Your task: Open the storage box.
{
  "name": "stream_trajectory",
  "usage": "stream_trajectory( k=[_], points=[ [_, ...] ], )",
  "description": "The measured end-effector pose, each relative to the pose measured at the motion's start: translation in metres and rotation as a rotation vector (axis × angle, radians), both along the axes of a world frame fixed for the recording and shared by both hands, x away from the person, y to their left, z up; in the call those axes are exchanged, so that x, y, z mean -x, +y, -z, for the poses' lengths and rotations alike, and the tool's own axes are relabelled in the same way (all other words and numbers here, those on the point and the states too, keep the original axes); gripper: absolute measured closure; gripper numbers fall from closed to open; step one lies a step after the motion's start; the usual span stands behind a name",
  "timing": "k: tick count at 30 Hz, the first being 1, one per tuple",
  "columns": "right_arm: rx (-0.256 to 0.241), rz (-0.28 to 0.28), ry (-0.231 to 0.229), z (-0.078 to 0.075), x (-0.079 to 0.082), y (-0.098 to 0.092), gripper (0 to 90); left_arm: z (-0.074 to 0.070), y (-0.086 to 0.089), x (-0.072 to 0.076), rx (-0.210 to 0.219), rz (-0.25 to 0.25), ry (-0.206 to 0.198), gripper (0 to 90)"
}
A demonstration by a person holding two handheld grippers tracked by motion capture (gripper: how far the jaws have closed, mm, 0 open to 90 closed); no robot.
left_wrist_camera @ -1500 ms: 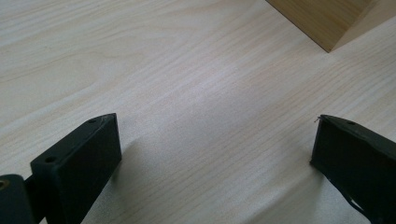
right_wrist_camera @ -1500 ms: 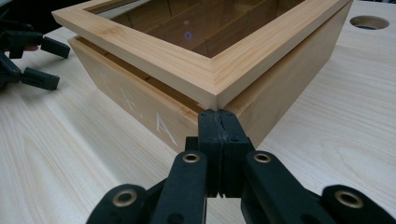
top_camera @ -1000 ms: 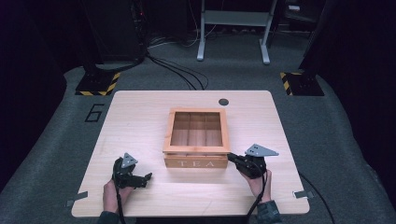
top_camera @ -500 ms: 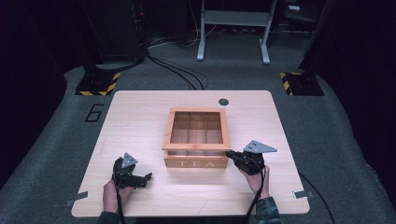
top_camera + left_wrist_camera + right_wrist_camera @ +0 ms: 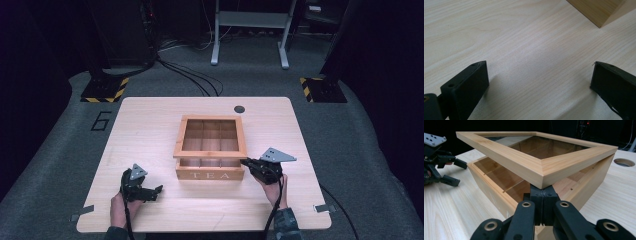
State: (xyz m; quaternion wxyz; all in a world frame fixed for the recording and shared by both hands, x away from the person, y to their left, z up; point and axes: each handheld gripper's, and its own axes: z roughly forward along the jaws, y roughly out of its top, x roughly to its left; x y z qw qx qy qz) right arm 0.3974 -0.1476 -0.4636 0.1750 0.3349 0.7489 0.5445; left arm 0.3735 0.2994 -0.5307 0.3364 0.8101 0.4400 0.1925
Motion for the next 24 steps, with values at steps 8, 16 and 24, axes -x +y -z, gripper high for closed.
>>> stream_trajectory(
  k=[8, 16, 24],
  points=[
    [-0.008, -0.001, -0.012, -0.004, -0.007, 0.0, 89.4, 0.0, 0.0, 0.0, -0.001, 0.0, -0.001, 1.3],
    [-0.023, -0.005, 0.007, -0.004, -0.019, 0.0, 89.4, 0.0, 0.0, 0.0, 0.002, 0.0, 0.001, 1.3],
    [-0.029, -0.012, 0.003, -0.006, -0.028, 0.001, 89.3, 0.0, 0.001, 0.0, -0.006, 0.008, 0.004, 1.4]
  ],
)
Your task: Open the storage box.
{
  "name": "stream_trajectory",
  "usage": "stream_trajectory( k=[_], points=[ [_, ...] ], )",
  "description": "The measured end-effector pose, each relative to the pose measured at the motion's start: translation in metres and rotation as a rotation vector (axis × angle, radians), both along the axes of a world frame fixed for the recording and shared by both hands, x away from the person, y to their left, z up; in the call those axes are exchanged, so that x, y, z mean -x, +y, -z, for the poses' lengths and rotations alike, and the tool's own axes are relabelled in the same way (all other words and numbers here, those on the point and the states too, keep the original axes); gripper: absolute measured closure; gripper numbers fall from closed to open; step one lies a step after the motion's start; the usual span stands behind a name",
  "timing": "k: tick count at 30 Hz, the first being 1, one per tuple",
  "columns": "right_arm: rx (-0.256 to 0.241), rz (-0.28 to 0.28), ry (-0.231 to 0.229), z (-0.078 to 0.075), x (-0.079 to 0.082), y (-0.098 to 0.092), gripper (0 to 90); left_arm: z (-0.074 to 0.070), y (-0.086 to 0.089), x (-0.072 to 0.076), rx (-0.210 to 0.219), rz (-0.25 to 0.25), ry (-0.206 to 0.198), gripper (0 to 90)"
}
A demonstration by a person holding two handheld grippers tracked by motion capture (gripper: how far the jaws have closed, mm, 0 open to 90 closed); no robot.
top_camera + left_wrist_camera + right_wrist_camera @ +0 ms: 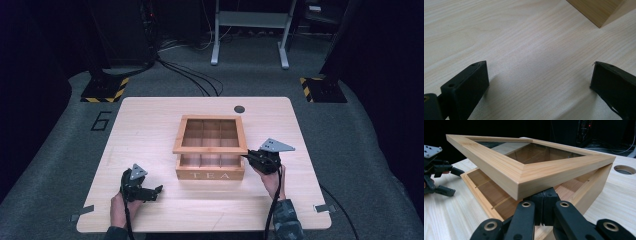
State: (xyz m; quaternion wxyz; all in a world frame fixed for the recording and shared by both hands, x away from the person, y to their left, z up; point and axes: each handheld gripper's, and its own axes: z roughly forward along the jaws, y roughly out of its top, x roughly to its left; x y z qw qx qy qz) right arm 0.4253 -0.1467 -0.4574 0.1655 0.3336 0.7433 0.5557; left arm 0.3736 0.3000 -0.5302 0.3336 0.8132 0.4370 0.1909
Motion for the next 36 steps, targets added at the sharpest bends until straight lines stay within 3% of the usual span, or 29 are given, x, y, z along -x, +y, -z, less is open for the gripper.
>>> stream_trajectory(
  k=[36],
  points=[
    [0.017, -0.004, 0.011, -0.006, -0.052, 0.006, 89.3, 0.0, 0.0, 0.0, 0.003, 0.003, 0.001, 1.4]
  ],
)
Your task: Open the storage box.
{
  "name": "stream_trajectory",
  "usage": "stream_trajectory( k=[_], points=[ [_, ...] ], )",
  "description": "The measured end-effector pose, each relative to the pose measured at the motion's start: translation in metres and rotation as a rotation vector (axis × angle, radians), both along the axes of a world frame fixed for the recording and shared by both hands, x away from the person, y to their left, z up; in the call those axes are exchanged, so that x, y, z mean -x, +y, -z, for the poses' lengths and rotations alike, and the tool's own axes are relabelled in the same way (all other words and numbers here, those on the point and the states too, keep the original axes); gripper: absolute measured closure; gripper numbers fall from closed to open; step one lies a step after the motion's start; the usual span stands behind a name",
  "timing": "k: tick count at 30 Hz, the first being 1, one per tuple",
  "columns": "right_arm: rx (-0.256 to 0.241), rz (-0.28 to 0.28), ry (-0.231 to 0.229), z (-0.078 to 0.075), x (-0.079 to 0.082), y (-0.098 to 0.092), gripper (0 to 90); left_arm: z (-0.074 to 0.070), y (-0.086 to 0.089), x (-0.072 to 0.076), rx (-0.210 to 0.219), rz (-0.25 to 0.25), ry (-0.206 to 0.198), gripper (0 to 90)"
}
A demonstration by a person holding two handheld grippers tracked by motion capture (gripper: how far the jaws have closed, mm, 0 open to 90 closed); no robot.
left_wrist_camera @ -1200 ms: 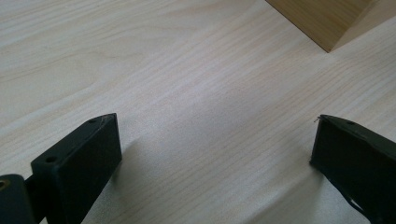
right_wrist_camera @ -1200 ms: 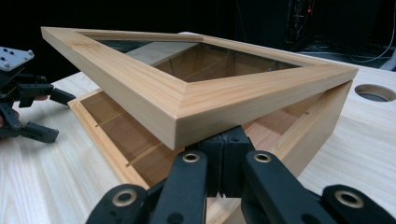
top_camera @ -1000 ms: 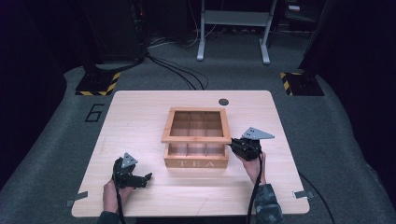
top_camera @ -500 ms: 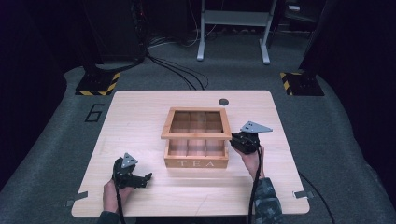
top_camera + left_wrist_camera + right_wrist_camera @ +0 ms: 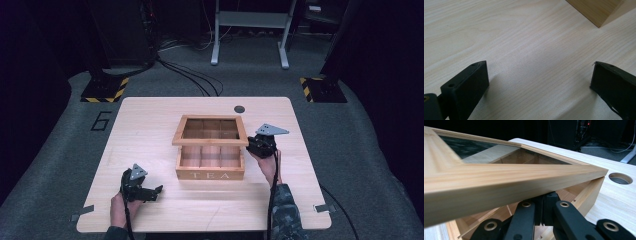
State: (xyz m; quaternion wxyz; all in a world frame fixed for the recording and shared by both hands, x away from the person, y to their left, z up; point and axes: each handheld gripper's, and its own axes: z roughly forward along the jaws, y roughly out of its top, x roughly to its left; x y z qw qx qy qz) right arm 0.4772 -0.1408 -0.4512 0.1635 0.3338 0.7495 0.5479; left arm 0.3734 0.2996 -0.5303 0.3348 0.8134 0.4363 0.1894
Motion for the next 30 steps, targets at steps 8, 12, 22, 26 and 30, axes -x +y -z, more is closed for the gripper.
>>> stream_trajectory(
  k=[8, 12, 22, 26, 30],
  points=[
    [-0.003, 0.001, 0.007, -0.002, -0.007, 0.001, 89.3, 0.0, 0.0, 0.0, -0.001, 0.0, -0.001, 1.4],
    [-0.002, 0.0, -0.001, -0.006, -0.011, 0.001, 89.3, 0.0, 0.0, 0.0, 0.003, -0.002, -0.002, 1.3],
    [-0.002, 0.021, 0.02, -0.007, -0.021, 0.001, 89.0, 0.0, 0.0, 0.0, 0.002, 0.0, -0.001, 1.4],
    [0.003, 0.019, 0.008, -0.01, -0.021, 0.002, 89.0, 0.0, 0.0, 0.0, -0.001, 0.0, -0.002, 1.4],
    [-0.003, 0.019, 0.018, -0.009, -0.021, 0.001, 89.0, 0.0, 0.0, 0.0, 0.001, -0.001, 0.002, 1.4]
  ],
)
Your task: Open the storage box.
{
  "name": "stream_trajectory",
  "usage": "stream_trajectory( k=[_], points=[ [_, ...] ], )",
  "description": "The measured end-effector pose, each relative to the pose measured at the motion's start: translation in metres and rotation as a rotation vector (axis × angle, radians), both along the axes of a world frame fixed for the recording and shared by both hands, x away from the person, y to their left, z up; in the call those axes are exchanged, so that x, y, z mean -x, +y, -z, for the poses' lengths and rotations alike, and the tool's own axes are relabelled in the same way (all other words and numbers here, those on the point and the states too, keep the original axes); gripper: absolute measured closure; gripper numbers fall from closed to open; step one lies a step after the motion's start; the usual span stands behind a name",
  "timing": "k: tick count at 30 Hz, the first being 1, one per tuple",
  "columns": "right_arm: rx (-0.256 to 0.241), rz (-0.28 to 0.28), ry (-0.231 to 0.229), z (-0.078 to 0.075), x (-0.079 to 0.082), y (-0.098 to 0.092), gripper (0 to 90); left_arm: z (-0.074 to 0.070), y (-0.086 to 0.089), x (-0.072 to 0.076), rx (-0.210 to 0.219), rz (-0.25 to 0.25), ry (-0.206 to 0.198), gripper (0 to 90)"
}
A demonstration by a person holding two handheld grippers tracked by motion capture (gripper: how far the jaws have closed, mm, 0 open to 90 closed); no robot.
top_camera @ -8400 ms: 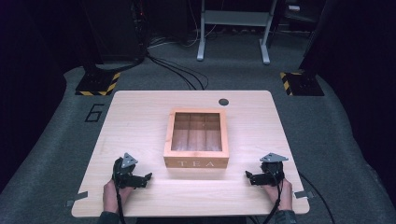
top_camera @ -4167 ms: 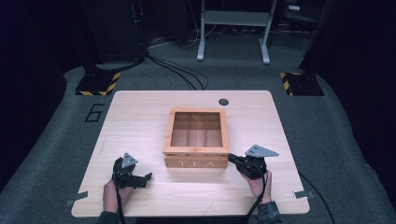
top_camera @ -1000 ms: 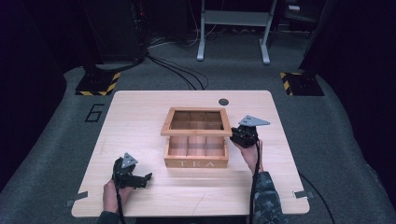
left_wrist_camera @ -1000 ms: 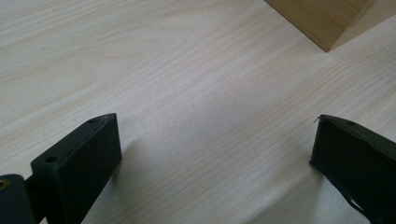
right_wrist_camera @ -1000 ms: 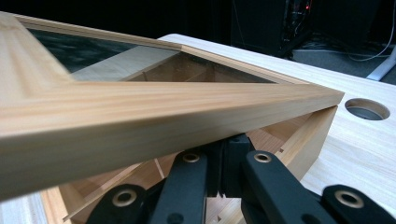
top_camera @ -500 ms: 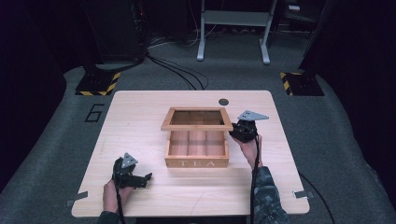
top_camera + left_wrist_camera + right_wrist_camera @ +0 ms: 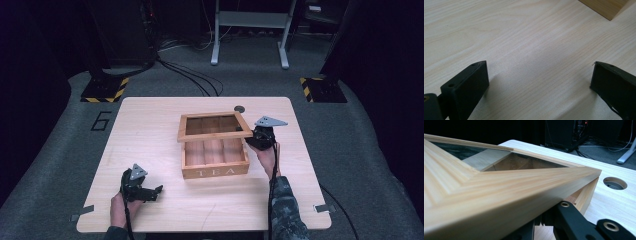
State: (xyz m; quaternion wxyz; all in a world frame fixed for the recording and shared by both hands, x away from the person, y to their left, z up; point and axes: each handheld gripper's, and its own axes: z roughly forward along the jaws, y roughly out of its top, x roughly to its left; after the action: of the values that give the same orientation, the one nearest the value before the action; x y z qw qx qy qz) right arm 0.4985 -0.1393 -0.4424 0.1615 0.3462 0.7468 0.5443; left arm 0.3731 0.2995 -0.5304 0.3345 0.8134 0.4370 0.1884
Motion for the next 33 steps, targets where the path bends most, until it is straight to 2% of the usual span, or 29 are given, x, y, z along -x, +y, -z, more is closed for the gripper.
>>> stream_trajectory(
  k=[11, 23, 25, 28, 33],
  points=[
    [0.01, -0.003, -0.02, -0.003, 0.0, 0.0, 89.1, 0.0, 0.0, 0.0, 0.0, -0.001, 0.002, 1.4],
    [0.022, -0.012, -0.039, -0.014, -0.004, 0.002, 89.2, 0.0, 0.0, 0.0, -0.001, 0.0, -0.004, 1.4],
    [0.021, -0.014, -0.04, -0.014, -0.005, 0.002, 89.3, 0.0, 0.001, -0.001, -0.012, 0.011, -0.01, 1.4],
    [0.022, -0.017, -0.04, -0.014, -0.005, 0.002, 89.3, 0.0, 0.0, 0.0, -0.001, 0.0, -0.004, 1.4],
    [0.025, -0.019, -0.04, -0.014, -0.005, 0.002, 89.3, 0.0, 0.0, -0.001, -0.006, 0.005, -0.006, 1.4]
  ],
)
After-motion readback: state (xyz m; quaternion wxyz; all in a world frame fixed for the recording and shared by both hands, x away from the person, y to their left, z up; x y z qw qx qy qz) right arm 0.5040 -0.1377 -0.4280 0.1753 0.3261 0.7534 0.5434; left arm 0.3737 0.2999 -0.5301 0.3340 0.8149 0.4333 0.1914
